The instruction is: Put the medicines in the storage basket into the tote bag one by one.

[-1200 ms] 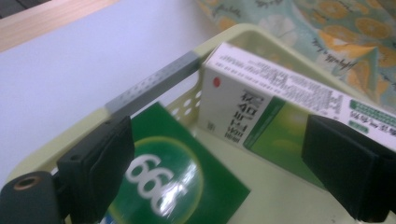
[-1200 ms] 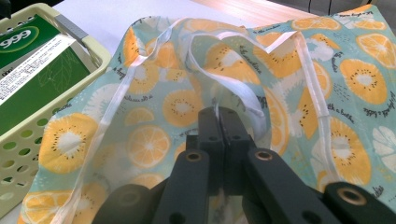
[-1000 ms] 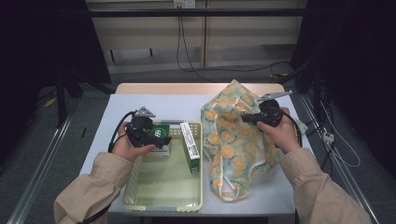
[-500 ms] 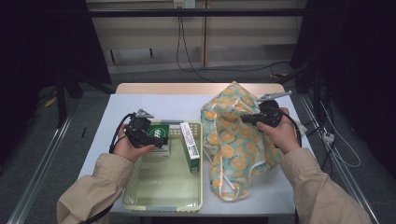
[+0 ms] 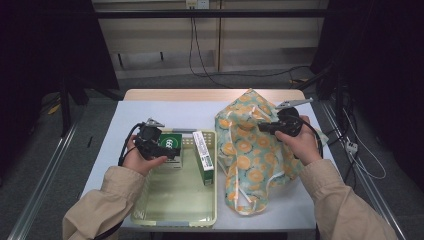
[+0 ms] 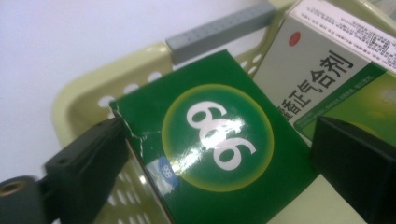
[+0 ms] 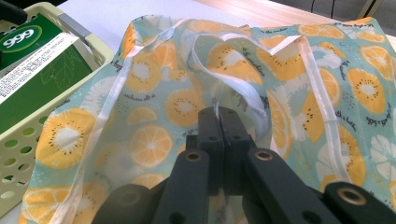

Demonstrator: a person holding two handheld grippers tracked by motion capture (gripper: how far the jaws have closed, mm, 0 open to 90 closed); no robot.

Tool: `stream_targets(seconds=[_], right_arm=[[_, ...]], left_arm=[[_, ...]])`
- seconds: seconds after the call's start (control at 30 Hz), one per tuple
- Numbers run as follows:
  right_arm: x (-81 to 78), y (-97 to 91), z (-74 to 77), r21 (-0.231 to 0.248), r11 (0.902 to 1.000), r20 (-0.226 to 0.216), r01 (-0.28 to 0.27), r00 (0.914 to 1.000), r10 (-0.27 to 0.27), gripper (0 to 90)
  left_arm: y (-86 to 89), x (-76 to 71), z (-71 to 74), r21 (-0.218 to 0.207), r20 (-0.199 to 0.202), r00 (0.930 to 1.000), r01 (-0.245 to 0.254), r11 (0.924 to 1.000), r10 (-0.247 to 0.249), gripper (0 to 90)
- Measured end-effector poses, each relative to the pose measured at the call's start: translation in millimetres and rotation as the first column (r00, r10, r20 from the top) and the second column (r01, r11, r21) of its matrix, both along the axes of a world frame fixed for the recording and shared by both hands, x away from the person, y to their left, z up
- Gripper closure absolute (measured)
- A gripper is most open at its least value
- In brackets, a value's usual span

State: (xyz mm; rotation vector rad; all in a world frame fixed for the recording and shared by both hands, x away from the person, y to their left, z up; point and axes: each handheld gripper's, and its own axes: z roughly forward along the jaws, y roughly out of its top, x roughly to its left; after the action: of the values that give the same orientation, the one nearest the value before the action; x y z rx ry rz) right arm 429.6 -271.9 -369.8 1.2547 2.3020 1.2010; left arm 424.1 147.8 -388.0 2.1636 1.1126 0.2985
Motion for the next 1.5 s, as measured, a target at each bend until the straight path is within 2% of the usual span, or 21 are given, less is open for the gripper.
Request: stream_targets(seconds=[0.03, 0.2, 0.27, 0.37, 0.47, 0.63, 0.73, 0.87, 1.03, 1.13, 1.23, 1.3, 1.33, 1.43, 1.5], right_arm=[[0.0, 0.5, 0.0, 0.000, 1.0000, 0.000, 0.000, 1.0000, 0.000, 89.5], [-0.9, 1.9, 0.7, -0.003, 1.0000, 0.003, -0.005, 1.0000, 0.005, 89.5], [-1.0, 1.1, 1.0, -0.003, 1.0000, 0.005, -0.002, 1.0000, 0.002, 89.5], [-1.2, 0.3, 1.3, -0.005, 1.0000, 0.004, 0.001, 1.0000, -0.001, 89.5], [-1.4, 0.1, 1.7, -0.007, 1.0000, 0.006, 0.001, 1.0000, -0.001, 89.5], [-1.5, -0.2, 1.2, -0.010, 0.9999, 0.003, -0.001, 1.0000, 0.001, 89.5], [-1.3, -0.8, 0.5, -0.010, 1.0000, 0.000, 0.001, 1.0000, -0.001, 89.5], [-1.0, -1.7, -0.2, -0.008, 1.0000, 0.000, 0.001, 1.0000, -0.001, 89.5], [-1.2, -2.9, -1.6, -0.008, 1.0000, 0.000, 0.004, 1.0000, -0.004, 89.5], [-1.4, -3.4, -1.9, -0.008, 1.0000, 0.000, 0.004, 1.0000, -0.004, 89.4], [-2.2, -3.5, -1.4, -0.007, 1.0000, 0.003, 0.004, 1.0000, -0.004, 89.5], [-2.5, -3.6, -0.9, -0.006, 1.0000, 0.006, 0.005, 1.0000, -0.005, 89.5], [-2.5, -3.6, -0.8, -0.006, 1.0000, 0.006, 0.005, 1.0000, -0.005, 89.5], [-2.7, -2.8, -0.8, -0.011, 0.9999, 0.005, 0.003, 1.0000, -0.003, 89.5], [-2.8, -1.9, -1.1, -0.012, 0.9999, 0.004, 0.003, 1.0000, -0.003, 89.5]], left_arm=[[-0.5, 0.5, 0.0, -0.008, -0.007, 1.0000, -0.003, 1.0000, 0.003, 3.5], [-6.7, -0.5, 1.5, 0.011, -0.025, 0.9995, 0.017, 0.9998, -0.017, 2.5], [-8.6, -1.1, 3.0, 0.001, -0.022, 0.9990, 0.038, 0.9993, -0.038, 4.6], [-13.4, -0.9, 0.8, -0.010, -0.051, 0.9977, 0.044, 0.9990, -0.044, 5.0], [-17.6, -0.4, 0.7, 0.011, -0.049, 0.9982, 0.034, 0.9993, -0.034, 2.7], [-23.9, 0.5, -0.9, 0.016, -0.059, 0.9975, 0.041, 0.9990, -0.040, 2.7], [-29.3, 0.1, -3.4, 0.029, -0.058, 0.9981, 0.023, 0.9993, -0.022, 1.8], [-32.5, -0.5, -7.9, 0.053, -0.069, 0.9967, 0.045, 0.9976, -0.041, 1.2], [-32.6, -2.8, -8.7, 0.080, -0.082, 0.9956, 0.052, 0.9954, -0.045, 2.0], [-28.4, -3.8, -3.8, 0.121, -0.088, 0.9936, 0.081, 0.9893, -0.071, 5.8], [-21.0, -5.3, -1.3, 0.130, -0.087, 0.9927, 0.094, 0.9871, -0.083, 9.8], [-17.1, -7.5, -2.5, 0.122, -0.088, 0.9929, 0.090, 0.9885, -0.079, 10.8], [-16.5, -8.7, -3.4, 0.111, -0.091, 0.9932, 0.083, 0.9903, -0.073, 10.7], [-16.1, -9.8, -3.2, 0.124, -0.086, 0.9941, 0.077, 0.9893, -0.067, 9.9], [-17.7, -10.2, -3.3, 0.128, -0.089, 0.9929, 0.090, 0.9877, -0.079, 8.4]])
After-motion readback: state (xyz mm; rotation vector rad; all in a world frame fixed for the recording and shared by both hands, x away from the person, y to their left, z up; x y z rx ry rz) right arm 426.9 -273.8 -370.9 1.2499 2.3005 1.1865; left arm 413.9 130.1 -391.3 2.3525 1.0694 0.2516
